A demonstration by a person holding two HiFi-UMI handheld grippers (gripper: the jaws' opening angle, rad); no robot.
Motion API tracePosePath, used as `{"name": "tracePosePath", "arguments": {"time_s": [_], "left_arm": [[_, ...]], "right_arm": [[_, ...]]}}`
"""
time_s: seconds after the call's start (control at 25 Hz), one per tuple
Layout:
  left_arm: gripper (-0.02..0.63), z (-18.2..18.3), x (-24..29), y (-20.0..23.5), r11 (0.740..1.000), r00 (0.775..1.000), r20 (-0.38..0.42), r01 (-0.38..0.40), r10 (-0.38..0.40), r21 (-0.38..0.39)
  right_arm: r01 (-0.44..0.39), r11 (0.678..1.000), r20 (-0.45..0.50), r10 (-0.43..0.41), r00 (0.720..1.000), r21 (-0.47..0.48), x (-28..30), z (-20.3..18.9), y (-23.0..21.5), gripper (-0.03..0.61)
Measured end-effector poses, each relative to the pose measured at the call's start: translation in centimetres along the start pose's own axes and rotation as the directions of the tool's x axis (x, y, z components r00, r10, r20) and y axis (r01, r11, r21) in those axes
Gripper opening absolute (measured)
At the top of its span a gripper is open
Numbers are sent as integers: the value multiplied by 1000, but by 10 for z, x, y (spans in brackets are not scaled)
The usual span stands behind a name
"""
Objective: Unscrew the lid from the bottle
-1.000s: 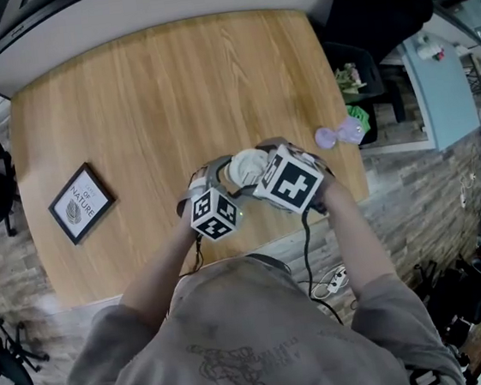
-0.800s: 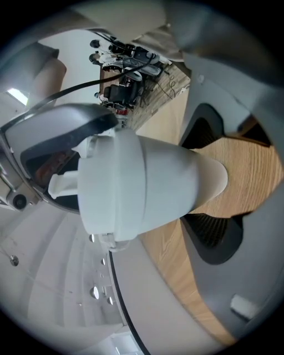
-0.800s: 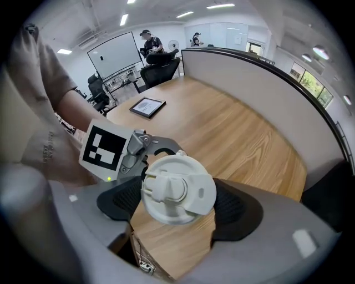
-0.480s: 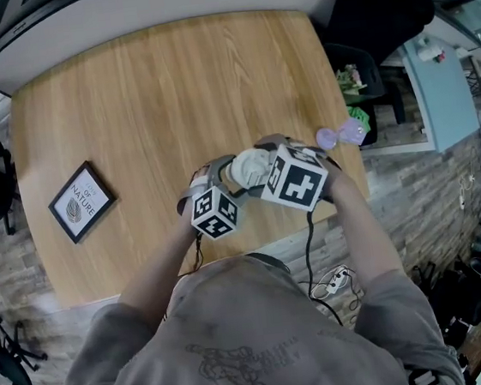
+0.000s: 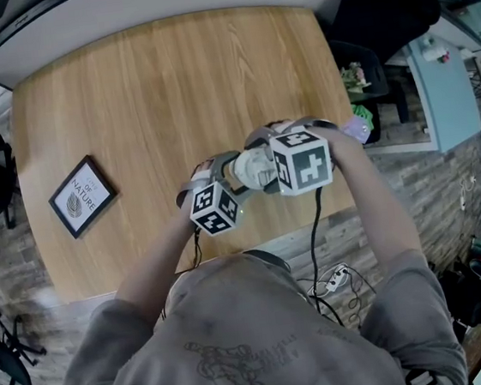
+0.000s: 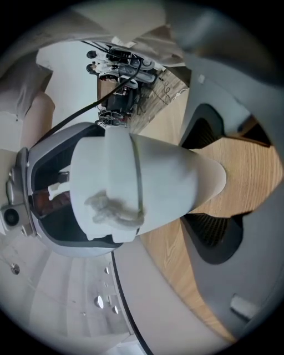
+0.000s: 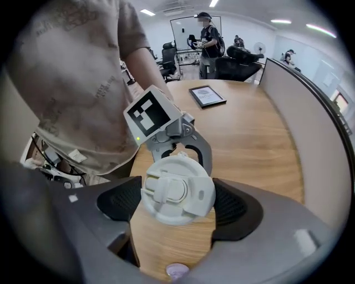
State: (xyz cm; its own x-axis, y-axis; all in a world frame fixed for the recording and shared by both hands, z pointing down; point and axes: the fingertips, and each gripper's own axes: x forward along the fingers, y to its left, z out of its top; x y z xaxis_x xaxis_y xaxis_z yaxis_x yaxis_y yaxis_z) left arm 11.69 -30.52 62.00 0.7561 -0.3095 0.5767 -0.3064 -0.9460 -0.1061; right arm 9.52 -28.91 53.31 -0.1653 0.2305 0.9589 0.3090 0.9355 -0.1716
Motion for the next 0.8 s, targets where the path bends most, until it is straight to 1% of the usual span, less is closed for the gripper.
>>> {"name": "tracePosePath", "arguments": {"time_s": [0.08, 0.12, 0.2, 0.24, 0.32, 0.36, 0.4, 0.44, 0.52, 0.56, 0.6, 0.64, 0.68, 0.76, 0.8], "left_arm": [[359, -1, -1, 0, 1000, 1000, -1, 1, -1, 0], [359, -1, -1, 0, 1000, 1000, -1, 1, -1, -1], [359, -3, -2, 0, 1000, 1000, -3, 0, 0, -5], [359, -3, -2, 1, 1000, 1000, -6, -2, 2, -8], [359, -3, -2, 0, 1000, 1000, -13, -11, 10, -24], [358, -3, -2, 0, 999, 1000, -16, -17, 17, -39], [357, -4, -2, 1, 998, 1000, -17, -25, 24, -56], [357, -4, -2, 2, 997, 999, -18, -32, 31, -70], [356, -4, -2, 3, 995, 999, -21, -43, 42, -86], [356, -4, -1, 3, 995, 999, -23, -48, 46, -89], [356, -3, 0, 3, 995, 998, -25, -53, 51, -90], [356, -3, 0, 3, 994, 998, -27, -59, 56, -92], [356, -2, 1, 3, 993, 998, -29, -65, 62, -95], [356, -2, 1, 3, 992, 997, -35, -77, 73, -105], [355, -3, 1, 4, 990, 996, -37, -82, 78, -111]], "right_arm": [[-11, 1000, -8, 11, 1000, -5, 0, 2, 0, 408], [-6, 1000, -9, 6, 1000, 18, 1, 2, -1, 408], [20, 994, -1, -20, 1000, 107, 1, 0, -3, 412], [38, 986, 13, -41, 999, 163, -1, -1, -4, 413], [72, 957, 58, -92, 994, 280, -6, 0, -2, 414], [96, 935, 84, -132, 988, 341, -11, 1, -1, 414], [131, 905, 107, -189, 976, 405, -15, 2, -2, 414], [172, 865, 122, -258, 958, 472, -21, 2, -5, 414], [246, 757, 126, -396, 910, 605, -29, -1, -13, 413], [265, 702, 121, -448, 886, 661, -32, -2, -16, 413], [271, 655, 117, -485, 867, 705, -33, -3, -18, 413], [271, 617, 114, -511, 852, 739, -33, -3, -19, 413], [268, 585, 110, -529, 841, 765, -32, -3, -20, 413], [267, 533, 90, -551, 829, 803, -27, -5, -21, 413], [268, 513, 79, -558, 826, 816, -25, -6, -22, 413]]}}
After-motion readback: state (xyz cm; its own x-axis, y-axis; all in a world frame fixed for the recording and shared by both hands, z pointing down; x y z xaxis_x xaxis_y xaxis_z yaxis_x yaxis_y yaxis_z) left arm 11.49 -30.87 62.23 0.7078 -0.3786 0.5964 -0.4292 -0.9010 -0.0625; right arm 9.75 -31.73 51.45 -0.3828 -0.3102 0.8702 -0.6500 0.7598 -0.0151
